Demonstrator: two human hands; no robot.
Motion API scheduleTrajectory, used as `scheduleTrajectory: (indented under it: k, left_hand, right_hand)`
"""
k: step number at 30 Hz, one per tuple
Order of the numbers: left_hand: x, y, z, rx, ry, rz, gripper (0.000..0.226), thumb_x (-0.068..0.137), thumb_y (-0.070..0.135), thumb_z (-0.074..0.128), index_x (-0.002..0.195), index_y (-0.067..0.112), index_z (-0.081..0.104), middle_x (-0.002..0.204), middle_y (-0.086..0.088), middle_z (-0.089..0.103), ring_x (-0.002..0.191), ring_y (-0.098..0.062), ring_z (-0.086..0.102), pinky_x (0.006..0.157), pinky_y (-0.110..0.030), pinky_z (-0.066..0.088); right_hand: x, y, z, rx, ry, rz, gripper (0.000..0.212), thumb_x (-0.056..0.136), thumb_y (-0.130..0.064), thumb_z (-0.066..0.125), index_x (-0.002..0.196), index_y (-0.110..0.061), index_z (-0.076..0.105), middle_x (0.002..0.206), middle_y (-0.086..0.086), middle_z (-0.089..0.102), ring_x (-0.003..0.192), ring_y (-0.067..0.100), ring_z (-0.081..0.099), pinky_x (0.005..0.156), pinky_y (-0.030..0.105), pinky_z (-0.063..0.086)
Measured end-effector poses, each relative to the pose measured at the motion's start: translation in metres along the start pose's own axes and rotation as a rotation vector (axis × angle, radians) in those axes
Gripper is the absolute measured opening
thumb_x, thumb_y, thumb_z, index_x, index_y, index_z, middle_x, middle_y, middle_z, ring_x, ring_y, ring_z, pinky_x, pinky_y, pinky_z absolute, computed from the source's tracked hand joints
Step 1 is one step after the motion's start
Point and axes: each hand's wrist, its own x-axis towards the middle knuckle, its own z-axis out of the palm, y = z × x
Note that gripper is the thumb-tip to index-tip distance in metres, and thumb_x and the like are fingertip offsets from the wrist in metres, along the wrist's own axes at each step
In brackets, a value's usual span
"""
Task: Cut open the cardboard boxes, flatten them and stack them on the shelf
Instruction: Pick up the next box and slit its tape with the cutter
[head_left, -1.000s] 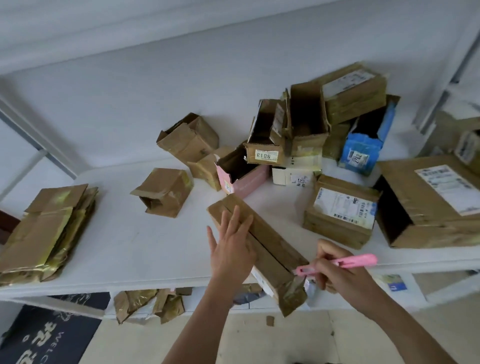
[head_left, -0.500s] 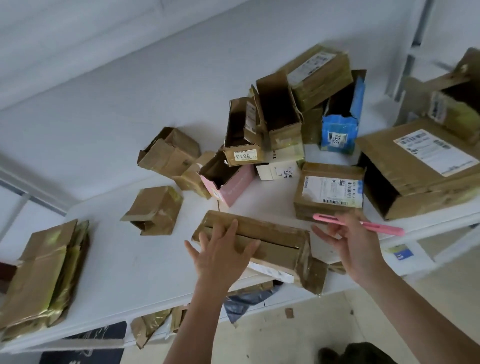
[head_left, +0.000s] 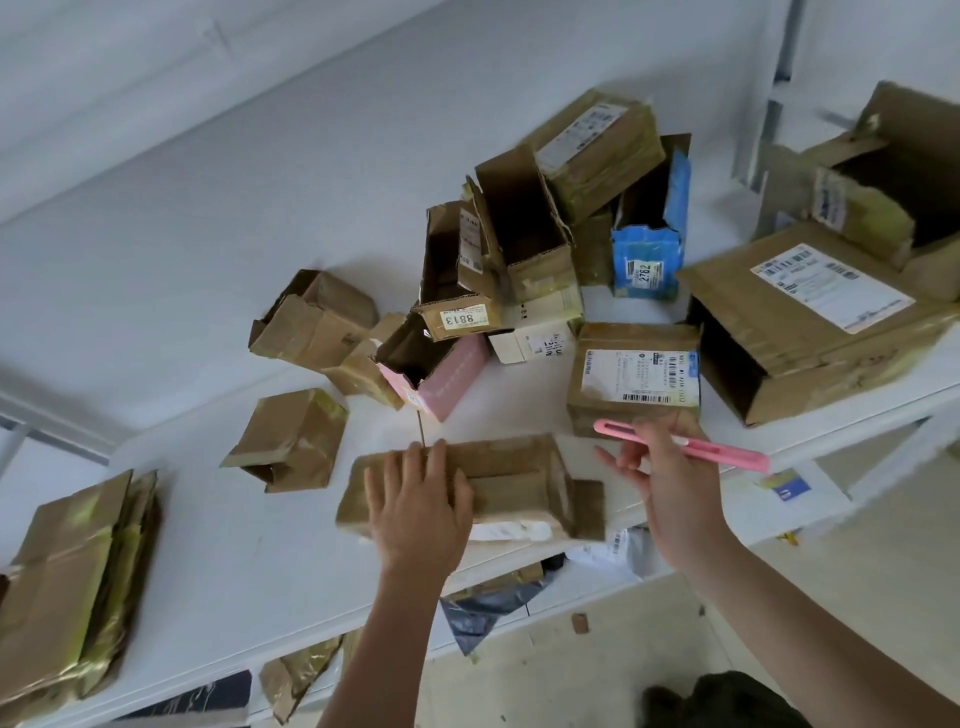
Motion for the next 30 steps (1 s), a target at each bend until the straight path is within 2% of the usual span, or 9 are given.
scheduleTrajectory:
  k: [2,3,6,9,11,15,19,24,30]
  left_hand:
    - [-0.001,-0.003,0.002,-0.023,0.072,-0.086,0.052,0.100,0.044,0.022,0.136,0.018,0.048,0.131,-0.007,0.054,0.126,-0.033,0.044,0.112,-0.052,0.028]
    - [-0.001,-0.004,0.005,-0.044,0.070,-0.095,0.053,0.100,0.044,0.022,0.137,0.016,0.048,0.132,-0.010,0.053,0.128,-0.035,0.043,0.113,-0.052,0.027]
    - [-0.001,-0.005,0.010,-0.140,-0.020,-0.087,0.075,0.095,0.062,0.017,0.149,0.012,0.034,0.153,-0.015,0.035,0.147,-0.035,0.020,0.122,-0.050,0.013]
    - [0.004,-0.011,0.005,-0.213,-0.128,-0.075,0.107,0.074,0.085,0.006,0.155,0.016,0.018,0.164,-0.008,0.012,0.152,-0.028,-0.001,0.124,-0.045,-0.001]
    - [0.006,-0.015,0.002,-0.245,-0.195,-0.070,0.118,0.065,0.092,0.008,0.157,0.019,0.010,0.166,-0.003,0.001,0.152,-0.024,-0.011,0.123,-0.045,-0.006]
    - [0.007,-0.019,-0.001,-0.270,-0.268,-0.054,0.127,0.056,0.099,0.014,0.158,0.024,0.002,0.165,0.001,-0.010,0.150,-0.021,-0.019,0.121,-0.044,-0.012]
    - [0.007,-0.021,0.000,-0.282,-0.286,-0.053,0.128,0.053,0.100,0.014,0.157,0.027,-0.001,0.165,0.002,-0.011,0.150,-0.020,-0.020,0.122,-0.045,-0.012]
    - [0.009,-0.021,0.004,-0.261,-0.273,-0.051,0.128,0.052,0.100,0.012,0.157,0.027,0.000,0.165,0.002,-0.009,0.150,-0.021,-0.019,0.122,-0.045,-0.011]
    - [0.010,-0.022,0.008,-0.246,-0.244,-0.043,0.126,0.053,0.100,0.011,0.156,0.028,0.002,0.166,0.001,-0.007,0.151,-0.021,-0.017,0.122,-0.045,-0.010]
  right_hand:
    - [0.002,-0.002,0.002,-0.024,-0.027,-0.020,0.017,0.096,0.002,0.050,0.082,-0.006,0.050,0.060,0.007,0.057,0.056,0.014,0.055,0.077,0.044,0.061]
    - [0.003,-0.001,0.002,-0.053,-0.052,-0.028,0.012,0.097,0.001,0.050,0.086,-0.004,0.053,0.064,0.008,0.061,0.059,0.014,0.058,0.078,0.044,0.060]
    - [0.005,0.006,0.007,-0.120,-0.140,0.009,0.013,0.098,-0.005,0.051,0.103,0.004,0.059,0.080,0.011,0.068,0.074,0.018,0.065,0.079,0.042,0.061]
    - [0.004,0.016,0.013,-0.190,-0.186,0.031,0.013,0.096,-0.008,0.057,0.101,0.002,0.062,0.082,0.011,0.069,0.081,0.022,0.067,0.080,0.043,0.061]
    - [0.004,0.024,0.016,-0.277,-0.208,0.008,0.014,0.094,-0.009,0.059,0.101,0.003,0.061,0.084,0.011,0.070,0.084,0.023,0.070,0.084,0.047,0.059]
    - [0.006,0.035,0.021,-0.379,-0.207,-0.064,0.012,0.094,-0.010,0.060,0.098,0.001,0.060,0.081,0.008,0.072,0.083,0.026,0.071,0.084,0.054,0.057]
    - [0.009,0.042,0.024,-0.440,-0.215,-0.131,0.008,0.097,-0.009,0.056,0.092,-0.003,0.058,0.079,0.012,0.071,0.082,0.033,0.070,0.080,0.056,0.057]
    - [0.015,0.043,0.025,-0.579,-0.300,-0.319,0.013,0.097,-0.002,0.054,0.086,0.004,0.055,0.075,0.016,0.068,0.071,0.027,0.069,0.065,0.043,0.058]
    - [0.012,0.051,0.017,-0.598,-0.382,-0.380,0.015,0.095,0.004,0.053,0.080,0.002,0.052,0.071,0.012,0.063,0.061,0.019,0.062,0.056,0.022,0.051]
